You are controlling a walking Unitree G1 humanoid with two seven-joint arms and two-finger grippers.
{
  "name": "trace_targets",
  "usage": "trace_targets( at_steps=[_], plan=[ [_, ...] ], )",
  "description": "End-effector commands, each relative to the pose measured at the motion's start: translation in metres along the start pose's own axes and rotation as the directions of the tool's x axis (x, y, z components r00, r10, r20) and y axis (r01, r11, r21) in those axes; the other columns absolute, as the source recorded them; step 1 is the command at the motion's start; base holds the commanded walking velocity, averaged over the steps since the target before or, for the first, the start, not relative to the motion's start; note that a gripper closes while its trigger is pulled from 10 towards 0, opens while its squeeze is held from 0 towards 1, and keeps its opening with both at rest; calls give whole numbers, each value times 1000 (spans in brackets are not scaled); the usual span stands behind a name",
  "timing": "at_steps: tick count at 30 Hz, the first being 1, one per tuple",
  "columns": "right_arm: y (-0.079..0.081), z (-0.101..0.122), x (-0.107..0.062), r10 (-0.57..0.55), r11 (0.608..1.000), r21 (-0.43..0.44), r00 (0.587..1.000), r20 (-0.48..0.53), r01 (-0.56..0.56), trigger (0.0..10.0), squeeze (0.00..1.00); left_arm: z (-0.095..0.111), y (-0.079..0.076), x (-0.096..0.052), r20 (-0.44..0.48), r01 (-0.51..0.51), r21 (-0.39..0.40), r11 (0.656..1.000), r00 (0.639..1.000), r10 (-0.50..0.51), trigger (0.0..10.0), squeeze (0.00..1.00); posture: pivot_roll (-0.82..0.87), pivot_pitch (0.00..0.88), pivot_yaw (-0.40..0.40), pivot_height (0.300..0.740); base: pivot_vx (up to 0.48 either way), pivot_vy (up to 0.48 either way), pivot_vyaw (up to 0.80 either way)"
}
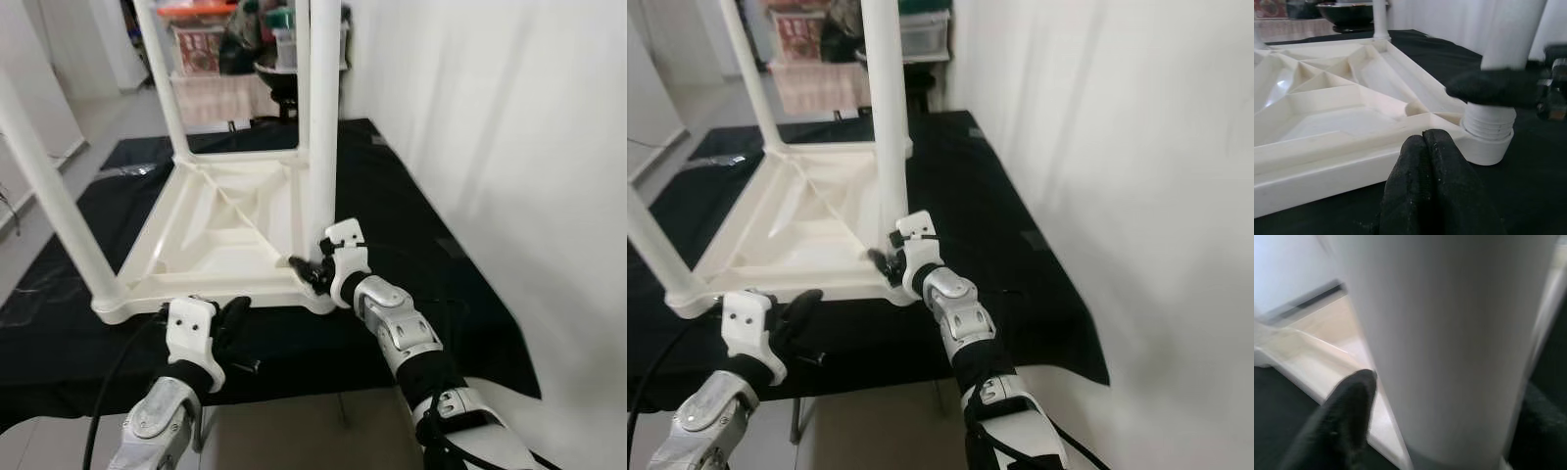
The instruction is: Building children table
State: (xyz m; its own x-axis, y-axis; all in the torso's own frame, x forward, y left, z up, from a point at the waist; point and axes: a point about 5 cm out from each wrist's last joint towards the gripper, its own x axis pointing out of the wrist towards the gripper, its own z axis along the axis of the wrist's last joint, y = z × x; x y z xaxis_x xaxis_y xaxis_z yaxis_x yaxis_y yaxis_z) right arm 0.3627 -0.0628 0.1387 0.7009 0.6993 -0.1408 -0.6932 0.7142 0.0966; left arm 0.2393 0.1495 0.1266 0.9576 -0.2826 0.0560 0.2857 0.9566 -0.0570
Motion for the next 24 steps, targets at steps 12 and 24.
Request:
trace_targets(
  at_steps=[12, 24],
  plan=[
    [-2, 50, 0, 484, 859, -166, 874, -38, -484, 10000, 0, -3, 1, 2, -11, -8, 0, 1000, 1000, 8, 10000, 0, 7, 0, 3, 740, 0, 0, 0],
    [-13, 48, -4, 471, 876, -84, 880, -60, -474, 0, 0, -2, -1, 2, -5, -12, 0, 1000, 1000, 12, 10000, 0, 1, 0, 3, 740, 0, 0, 0]
  ],
)
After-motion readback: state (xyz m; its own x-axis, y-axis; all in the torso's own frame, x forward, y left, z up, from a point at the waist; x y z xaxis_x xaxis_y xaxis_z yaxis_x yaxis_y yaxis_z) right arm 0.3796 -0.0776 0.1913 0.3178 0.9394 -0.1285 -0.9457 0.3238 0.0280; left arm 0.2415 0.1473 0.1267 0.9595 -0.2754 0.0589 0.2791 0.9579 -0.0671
